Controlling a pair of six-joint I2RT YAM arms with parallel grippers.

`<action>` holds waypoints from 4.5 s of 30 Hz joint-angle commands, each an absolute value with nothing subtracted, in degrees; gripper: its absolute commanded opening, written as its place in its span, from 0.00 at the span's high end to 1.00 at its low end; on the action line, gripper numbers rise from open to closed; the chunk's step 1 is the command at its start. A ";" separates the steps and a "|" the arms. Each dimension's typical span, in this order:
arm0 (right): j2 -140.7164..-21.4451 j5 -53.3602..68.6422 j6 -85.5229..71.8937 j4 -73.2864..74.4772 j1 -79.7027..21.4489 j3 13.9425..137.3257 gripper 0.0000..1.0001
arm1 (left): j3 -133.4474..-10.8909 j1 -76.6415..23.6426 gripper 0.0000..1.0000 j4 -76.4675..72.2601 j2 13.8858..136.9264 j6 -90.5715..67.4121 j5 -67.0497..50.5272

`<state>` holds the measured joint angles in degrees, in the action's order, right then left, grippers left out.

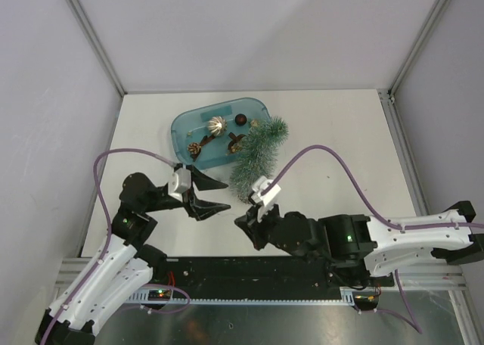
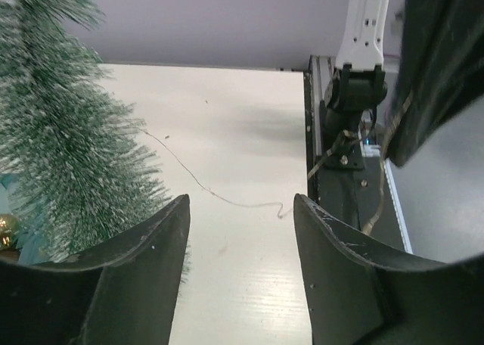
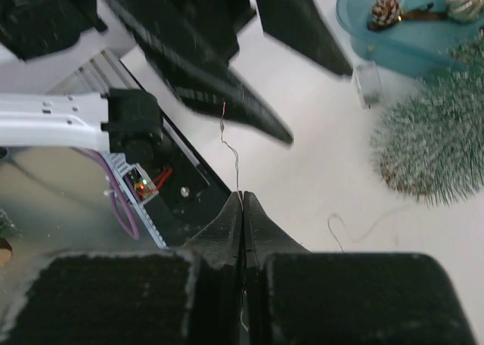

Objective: Decorate the small christmas tree

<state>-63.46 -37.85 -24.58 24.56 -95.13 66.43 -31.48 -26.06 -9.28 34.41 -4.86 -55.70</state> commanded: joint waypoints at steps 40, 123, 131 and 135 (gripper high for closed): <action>-66.29 -20.96 -18.68 13.08 -82.44 72.45 1.00 | -20.74 -42.23 0.58 -19.87 38.02 14.28 -49.45; -90.33 -12.36 5.15 -1.12 -53.84 98.64 1.00 | -39.58 -27.97 0.97 -13.77 42.87 16.87 9.70; -95.66 -10.34 7.86 -0.76 -49.70 105.46 1.00 | -37.76 -30.06 0.97 -18.90 46.67 19.19 4.27; -96.25 -8.92 8.14 -0.87 -47.80 106.68 1.00 | -36.48 -30.28 0.96 -21.94 47.05 19.77 2.95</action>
